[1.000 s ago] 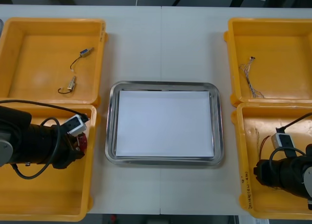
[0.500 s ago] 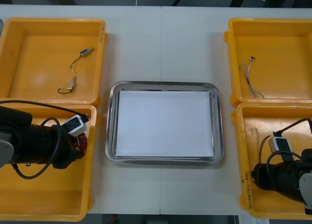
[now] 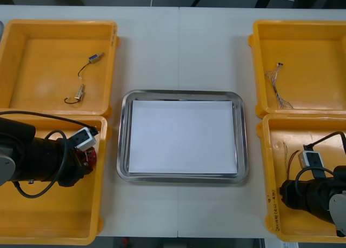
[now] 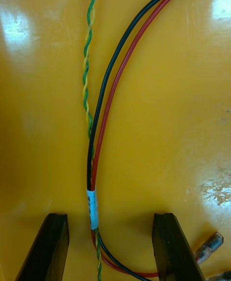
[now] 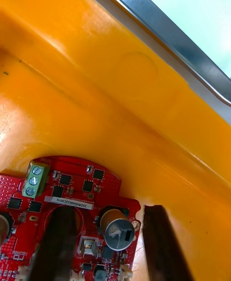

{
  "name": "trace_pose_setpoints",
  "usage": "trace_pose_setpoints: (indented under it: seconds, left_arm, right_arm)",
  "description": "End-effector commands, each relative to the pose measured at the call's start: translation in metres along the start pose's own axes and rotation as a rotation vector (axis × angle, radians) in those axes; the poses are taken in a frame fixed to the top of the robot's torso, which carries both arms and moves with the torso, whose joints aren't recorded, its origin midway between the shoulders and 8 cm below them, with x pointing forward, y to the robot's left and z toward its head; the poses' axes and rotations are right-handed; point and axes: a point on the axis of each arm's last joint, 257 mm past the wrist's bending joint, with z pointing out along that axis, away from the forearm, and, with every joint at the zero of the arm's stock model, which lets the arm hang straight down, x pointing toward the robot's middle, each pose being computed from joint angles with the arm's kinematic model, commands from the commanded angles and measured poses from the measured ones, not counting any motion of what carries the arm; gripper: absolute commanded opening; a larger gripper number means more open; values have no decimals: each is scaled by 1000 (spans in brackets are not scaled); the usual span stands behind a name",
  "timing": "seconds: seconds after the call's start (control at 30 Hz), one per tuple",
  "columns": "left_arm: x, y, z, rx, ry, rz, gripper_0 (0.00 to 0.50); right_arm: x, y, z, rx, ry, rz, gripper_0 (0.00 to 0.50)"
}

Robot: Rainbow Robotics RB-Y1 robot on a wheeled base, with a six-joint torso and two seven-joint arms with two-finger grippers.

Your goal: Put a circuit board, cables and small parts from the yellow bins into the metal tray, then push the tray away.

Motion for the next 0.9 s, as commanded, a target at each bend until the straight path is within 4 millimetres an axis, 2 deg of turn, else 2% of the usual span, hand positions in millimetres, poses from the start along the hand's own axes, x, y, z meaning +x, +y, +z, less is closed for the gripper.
trace_pose_setpoints:
  seconds: [0.03, 0.37, 0.4, 0.43, 0.47, 0.5, 0.53, 0.73, 0.9]
  left_arm:
    - [2, 9, -4, -25, 11, 171, 1]
    - [4, 11, -6, -31, 17, 178, 0]
    - [4, 13, -7, -33, 16, 178, 0]
    - [3, 15, -9, -38, 17, 182, 0]
    - [3, 17, -11, -40, 17, 181, 0]
    - [2, 17, -13, -42, 17, 185, 0]
    - [1, 19, -15, -46, 18, 190, 0]
    - [-4, 27, -22, -62, 9, 184, 0]
    - [-13, 36, -30, -77, -6, 171, 0]
  right_arm:
    - [17, 10, 5, -9, 28, 32, 500]
    - [22, 12, 5, -17, 37, 37, 500]
    - [22, 12, 5, -17, 38, 37, 437]
    - [23, 12, 6, -18, 39, 37, 322]
    - [24, 12, 6, -17, 40, 37, 254]
    - [24, 12, 6, -17, 40, 37, 95]
    - [23, 13, 5, -20, 36, 37, 0]
    - [22, 12, 6, -20, 31, 38, 0]
    - [8, 6, -1, -13, -4, 39, 0]
